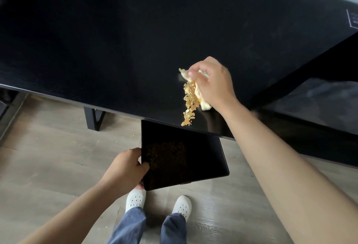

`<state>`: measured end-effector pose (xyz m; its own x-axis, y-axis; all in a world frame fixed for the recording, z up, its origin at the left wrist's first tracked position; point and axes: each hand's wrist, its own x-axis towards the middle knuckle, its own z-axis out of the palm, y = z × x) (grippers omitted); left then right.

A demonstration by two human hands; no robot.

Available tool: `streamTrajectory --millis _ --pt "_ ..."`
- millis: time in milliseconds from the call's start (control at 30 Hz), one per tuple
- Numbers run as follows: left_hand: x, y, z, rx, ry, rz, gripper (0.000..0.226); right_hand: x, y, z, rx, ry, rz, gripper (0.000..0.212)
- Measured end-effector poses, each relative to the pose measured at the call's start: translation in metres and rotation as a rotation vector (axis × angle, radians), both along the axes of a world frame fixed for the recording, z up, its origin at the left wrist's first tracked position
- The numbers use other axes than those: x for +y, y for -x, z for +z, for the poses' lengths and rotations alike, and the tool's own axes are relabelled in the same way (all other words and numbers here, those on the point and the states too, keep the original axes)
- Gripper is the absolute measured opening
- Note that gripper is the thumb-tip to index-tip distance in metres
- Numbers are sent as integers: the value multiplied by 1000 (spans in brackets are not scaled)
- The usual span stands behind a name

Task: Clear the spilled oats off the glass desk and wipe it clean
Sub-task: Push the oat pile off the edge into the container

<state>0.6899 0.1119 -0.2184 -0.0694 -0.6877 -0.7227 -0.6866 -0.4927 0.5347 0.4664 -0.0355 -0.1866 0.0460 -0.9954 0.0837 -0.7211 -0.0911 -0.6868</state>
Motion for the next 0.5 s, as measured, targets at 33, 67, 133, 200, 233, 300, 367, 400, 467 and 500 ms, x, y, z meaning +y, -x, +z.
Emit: streamTrajectory --millis 33,67,133,200,233,300,367,400,467,500 --pt "0 0 1 2 1 5 20 8 -2 0 -7 3 31 12" --pt "-1 -1 1 2 3 7 19 14 -4 0 -16 2 59 12" --pt "-1 -3 2 -3 17 1 19 28 -8 1 -21 -12 113 12" --pt "-3 -5 1 -23 34 -11 17 42 -13 2 -17 -22 159 12" --pt "-3 -6 1 -34 43 -19 16 50 -15 2 -22 -27 177 11" --pt "-3 -8 1 -47 63 -32 14 63 -19 2 -35 -30 205 8" --pt "-3 -8 2 -42 62 -32 15 74 -23 2 -42 -24 221 7" --pt "-3 -9 3 -31 52 -27 16 79 -24 2 -40 -17 224 7" --pt "-2 -10 5 -15 48 -17 19 90 -27 2 -35 -3 224 7" --pt "-1 -10 6 -10 53 -11 19 96 -28 2 -34 7 221 7"
